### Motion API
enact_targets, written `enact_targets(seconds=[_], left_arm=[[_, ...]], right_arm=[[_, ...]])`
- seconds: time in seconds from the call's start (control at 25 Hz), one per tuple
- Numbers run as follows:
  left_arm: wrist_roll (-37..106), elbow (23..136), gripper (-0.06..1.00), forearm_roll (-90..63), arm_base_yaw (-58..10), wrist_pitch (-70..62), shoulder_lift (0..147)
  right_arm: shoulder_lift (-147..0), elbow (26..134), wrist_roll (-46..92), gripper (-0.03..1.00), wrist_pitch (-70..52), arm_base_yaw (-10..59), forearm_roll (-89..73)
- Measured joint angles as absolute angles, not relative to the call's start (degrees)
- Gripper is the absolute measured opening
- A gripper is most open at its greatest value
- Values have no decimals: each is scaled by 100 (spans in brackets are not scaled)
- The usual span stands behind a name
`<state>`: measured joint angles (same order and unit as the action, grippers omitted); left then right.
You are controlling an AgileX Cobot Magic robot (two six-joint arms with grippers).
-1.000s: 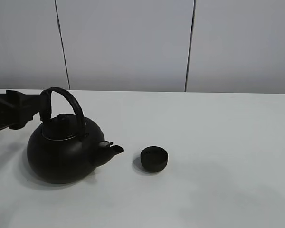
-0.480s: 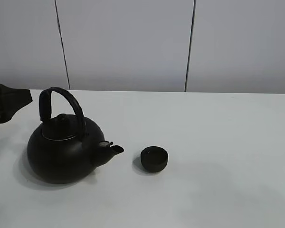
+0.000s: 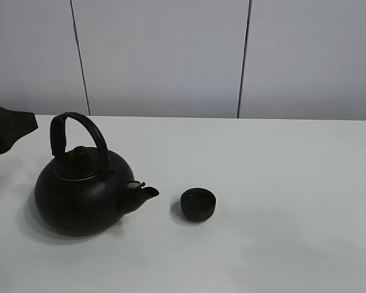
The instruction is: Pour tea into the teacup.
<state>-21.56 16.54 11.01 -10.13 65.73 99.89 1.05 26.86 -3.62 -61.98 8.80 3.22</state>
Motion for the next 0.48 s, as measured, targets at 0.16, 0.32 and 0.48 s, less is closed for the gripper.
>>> enact_targets(seconds=[0.16, 0.32, 0.48], left_arm=[[-2328, 1654, 48, 1533, -773, 6565, 9989], [-2431, 1654, 48, 1955, -468, 6322, 9943], [-2479, 1869, 47, 2307, -181, 5796, 9454]], right_arm=[[105, 2686, -362, 54, -6198, 880, 322], [105, 2686, -362, 54, -6198, 880, 322], [105, 2686, -362, 54, -6198, 880, 322]])
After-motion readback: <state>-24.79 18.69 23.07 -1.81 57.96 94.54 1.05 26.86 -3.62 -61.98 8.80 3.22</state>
